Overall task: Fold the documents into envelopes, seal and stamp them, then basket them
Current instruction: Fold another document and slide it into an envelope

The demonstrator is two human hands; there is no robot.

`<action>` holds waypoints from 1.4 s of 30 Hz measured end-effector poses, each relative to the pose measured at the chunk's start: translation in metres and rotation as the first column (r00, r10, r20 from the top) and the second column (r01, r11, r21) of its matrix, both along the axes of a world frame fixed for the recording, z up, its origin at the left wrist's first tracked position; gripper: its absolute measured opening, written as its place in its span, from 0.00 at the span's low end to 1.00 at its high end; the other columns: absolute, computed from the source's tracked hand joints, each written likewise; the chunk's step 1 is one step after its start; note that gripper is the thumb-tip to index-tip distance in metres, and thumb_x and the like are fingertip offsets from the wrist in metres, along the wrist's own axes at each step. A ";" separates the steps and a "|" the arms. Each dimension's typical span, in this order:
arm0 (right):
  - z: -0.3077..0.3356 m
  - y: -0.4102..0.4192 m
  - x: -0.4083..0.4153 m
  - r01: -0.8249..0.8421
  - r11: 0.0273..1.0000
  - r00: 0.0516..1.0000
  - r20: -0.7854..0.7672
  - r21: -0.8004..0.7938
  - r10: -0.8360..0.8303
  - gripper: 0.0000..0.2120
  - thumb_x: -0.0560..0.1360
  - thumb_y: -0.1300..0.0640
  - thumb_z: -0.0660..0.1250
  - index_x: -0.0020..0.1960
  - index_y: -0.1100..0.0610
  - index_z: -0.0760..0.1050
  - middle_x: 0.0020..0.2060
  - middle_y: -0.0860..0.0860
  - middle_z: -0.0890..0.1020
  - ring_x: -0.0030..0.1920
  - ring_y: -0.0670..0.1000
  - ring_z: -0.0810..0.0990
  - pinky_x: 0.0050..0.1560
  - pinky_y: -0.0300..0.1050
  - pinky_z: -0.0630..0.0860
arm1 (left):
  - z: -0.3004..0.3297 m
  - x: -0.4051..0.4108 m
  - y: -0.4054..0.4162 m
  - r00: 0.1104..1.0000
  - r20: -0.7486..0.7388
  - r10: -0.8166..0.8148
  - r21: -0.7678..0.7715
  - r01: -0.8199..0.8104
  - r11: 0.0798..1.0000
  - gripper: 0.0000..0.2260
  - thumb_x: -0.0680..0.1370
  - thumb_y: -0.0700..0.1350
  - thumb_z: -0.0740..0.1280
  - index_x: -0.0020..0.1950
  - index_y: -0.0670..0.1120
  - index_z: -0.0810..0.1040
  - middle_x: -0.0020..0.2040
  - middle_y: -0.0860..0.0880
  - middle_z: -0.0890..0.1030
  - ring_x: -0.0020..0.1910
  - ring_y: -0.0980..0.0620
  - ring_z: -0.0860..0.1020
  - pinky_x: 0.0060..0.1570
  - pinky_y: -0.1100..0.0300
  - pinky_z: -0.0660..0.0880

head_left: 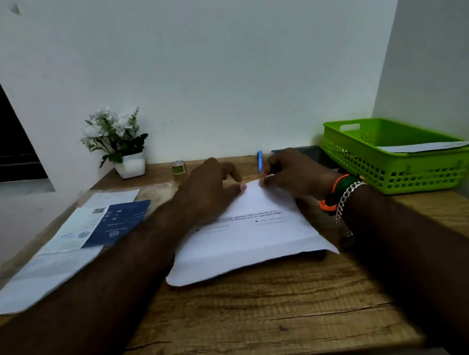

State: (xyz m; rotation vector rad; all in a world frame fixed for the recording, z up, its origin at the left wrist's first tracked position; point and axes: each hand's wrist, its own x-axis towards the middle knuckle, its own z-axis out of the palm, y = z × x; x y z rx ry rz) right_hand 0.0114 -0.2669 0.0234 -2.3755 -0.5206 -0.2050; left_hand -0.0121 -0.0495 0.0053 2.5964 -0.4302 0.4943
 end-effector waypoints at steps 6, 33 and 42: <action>0.001 0.004 -0.005 -0.094 0.986 0.995 0.040 0.135 0.090 0.05 0.72 0.63 0.76 0.38 0.57 0.83 0.34 0.52 0.84 0.36 0.45 0.77 0.41 0.42 0.74 | 0.002 -0.005 -0.009 0.997 0.067 0.026 -0.118 -0.018 0.993 0.06 0.75 0.56 0.72 0.43 0.56 0.81 0.41 0.59 0.83 0.42 0.60 0.79 0.47 0.54 0.78; 0.007 -0.031 -0.002 0.095 0.965 0.993 -0.085 0.243 -0.077 0.04 0.72 0.64 0.78 0.43 0.66 0.84 0.34 0.59 0.83 0.34 0.52 0.77 0.36 0.43 0.75 | 0.020 0.004 0.057 0.986 0.121 0.118 -0.176 -0.095 0.980 0.03 0.76 0.43 0.76 0.43 0.48 0.85 0.40 0.53 0.85 0.42 0.54 0.82 0.46 0.58 0.76; 0.008 -0.036 0.006 0.158 0.967 0.981 0.080 0.198 -0.177 0.05 0.68 0.61 0.81 0.39 0.58 0.85 0.32 0.50 0.85 0.30 0.39 0.79 0.37 0.40 0.74 | 0.024 0.003 0.057 0.966 0.244 0.086 -0.238 -0.026 0.971 0.01 0.77 0.42 0.75 0.46 0.48 0.86 0.43 0.52 0.85 0.42 0.56 0.80 0.47 0.58 0.77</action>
